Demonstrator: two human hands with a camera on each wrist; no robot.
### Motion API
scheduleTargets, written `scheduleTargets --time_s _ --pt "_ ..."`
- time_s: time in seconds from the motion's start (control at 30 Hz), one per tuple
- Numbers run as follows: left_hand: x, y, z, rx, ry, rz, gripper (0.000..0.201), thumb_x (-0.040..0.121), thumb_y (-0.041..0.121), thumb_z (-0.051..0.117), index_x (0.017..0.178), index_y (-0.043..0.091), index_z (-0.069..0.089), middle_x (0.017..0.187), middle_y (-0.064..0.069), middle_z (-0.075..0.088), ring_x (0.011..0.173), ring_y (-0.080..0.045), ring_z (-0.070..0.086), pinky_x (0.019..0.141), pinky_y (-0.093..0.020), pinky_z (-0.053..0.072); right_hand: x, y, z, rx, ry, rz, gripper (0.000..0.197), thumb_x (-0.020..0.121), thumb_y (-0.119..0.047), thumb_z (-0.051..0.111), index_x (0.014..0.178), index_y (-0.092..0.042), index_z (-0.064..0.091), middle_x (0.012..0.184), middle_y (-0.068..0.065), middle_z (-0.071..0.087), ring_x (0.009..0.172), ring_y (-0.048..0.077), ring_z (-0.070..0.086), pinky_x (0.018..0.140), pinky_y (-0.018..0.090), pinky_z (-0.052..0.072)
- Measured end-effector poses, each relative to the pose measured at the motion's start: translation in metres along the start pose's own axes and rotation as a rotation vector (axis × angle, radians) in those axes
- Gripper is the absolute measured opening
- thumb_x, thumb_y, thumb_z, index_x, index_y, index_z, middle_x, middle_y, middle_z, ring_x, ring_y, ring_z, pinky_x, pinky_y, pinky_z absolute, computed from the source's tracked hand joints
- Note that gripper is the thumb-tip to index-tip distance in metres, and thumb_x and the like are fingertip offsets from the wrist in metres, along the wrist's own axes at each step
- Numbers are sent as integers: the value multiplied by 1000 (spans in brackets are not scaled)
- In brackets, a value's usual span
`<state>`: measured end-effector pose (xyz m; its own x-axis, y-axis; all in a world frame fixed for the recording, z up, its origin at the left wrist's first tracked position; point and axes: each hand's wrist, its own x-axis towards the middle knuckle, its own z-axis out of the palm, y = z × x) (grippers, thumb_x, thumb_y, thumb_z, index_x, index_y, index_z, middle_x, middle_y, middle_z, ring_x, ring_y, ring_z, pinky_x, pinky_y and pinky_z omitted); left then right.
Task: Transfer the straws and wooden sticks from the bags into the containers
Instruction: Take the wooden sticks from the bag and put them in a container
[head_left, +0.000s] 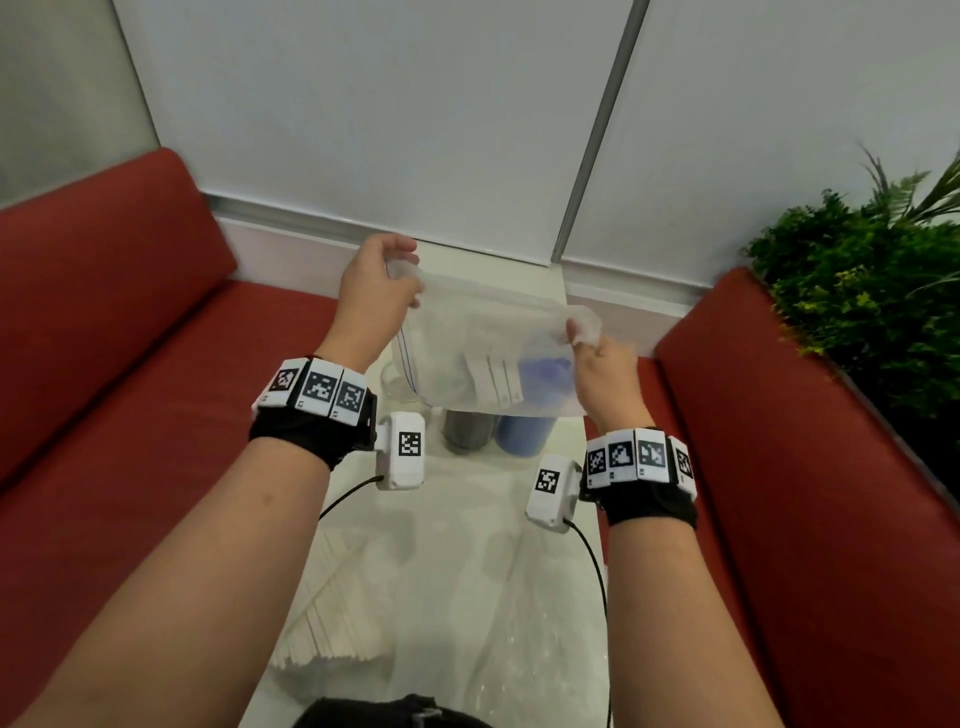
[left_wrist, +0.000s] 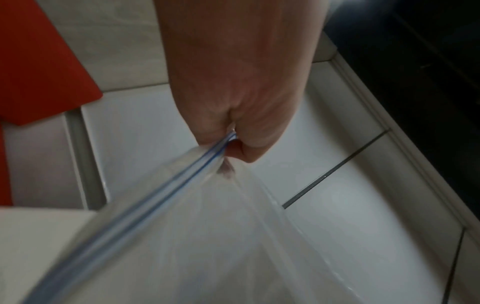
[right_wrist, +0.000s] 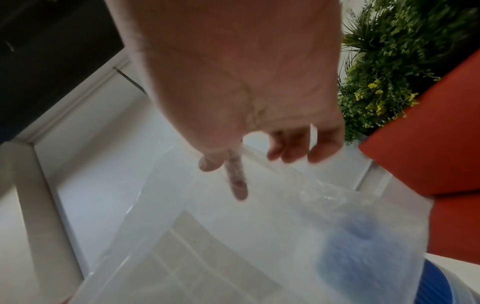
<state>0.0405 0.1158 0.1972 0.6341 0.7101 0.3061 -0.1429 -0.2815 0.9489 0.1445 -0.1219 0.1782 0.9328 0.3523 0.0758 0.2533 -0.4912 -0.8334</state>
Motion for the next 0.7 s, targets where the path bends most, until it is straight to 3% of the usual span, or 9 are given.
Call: scheduleTargets --time_s 0.07,0.1,0.2,0.27,0.3,0.43,0.53,0.6,0.7 --pt "2 2 -6 124 -7 56 38 77 -5 55 104 21 62 104 0 67 75 -1 60 59 -10 49 0 -4 -6 -80 147 -22 32 106 -39 42 110 -25 70 121 8 42 116 26 44 108 44 37" --pt "3 2 -8 196 -22 84 37 77 -6 52 100 21 65 100 2 68 71 0 59 58 -9 48 -1 -7 -7 -37 198 -98 27 105 -31 44 104 -26 71 118 7 45 111 22 45 104 39 38" --pt "2 2 -11 236 -6 115 34 79 -2 48 95 17 70 88 2 68 53 1 56 51 -10 46 -5 -14 -6 286 339 -282 21 105 -13 46 99 -17 66 92 4 65 81 5 60 76 19 46" --pt "3 2 -11 173 51 112 27 82 2 51 95 14 71 76 0 65 48 3 54 49 -10 43 -6 -16 -5 401 476 -307 15 106 -11 49 101 -10 63 74 -4 59 59 -7 53 58 9 42" --pt "3 3 -12 145 69 111 24 84 4 53 95 13 71 72 2 63 48 3 54 50 -9 42 -5 -16 -3 380 532 -296 14 105 -13 51 101 -9 64 72 -8 57 55 -7 51 54 7 38" --pt "8 8 -13 97 45 122 25 90 8 50 100 18 70 80 9 66 59 5 55 57 -8 44 -1 -6 -5 262 604 -239 30 108 -33 48 90 -13 62 67 -13 54 54 -1 46 51 12 32" --pt "9 11 -10 108 18 158 24 92 16 49 104 25 68 89 9 68 70 -5 54 63 -14 44 -1 -1 -8 238 634 -226 37 109 -34 44 79 -14 53 65 -12 51 55 -6 48 52 10 34" --pt "8 11 -6 42 10 161 18 91 27 52 103 32 65 88 8 62 72 -5 50 66 -16 42 0 -1 -9 276 623 -210 39 109 -33 43 73 -19 49 65 -12 48 54 -6 45 54 11 34" --pt "6 13 -3 -208 -156 19 16 81 34 68 97 36 66 101 4 60 90 -10 56 86 -28 45 2 -3 -10 336 564 -195 41 110 -31 42 68 -27 43 65 -14 43 53 -4 39 55 14 33"
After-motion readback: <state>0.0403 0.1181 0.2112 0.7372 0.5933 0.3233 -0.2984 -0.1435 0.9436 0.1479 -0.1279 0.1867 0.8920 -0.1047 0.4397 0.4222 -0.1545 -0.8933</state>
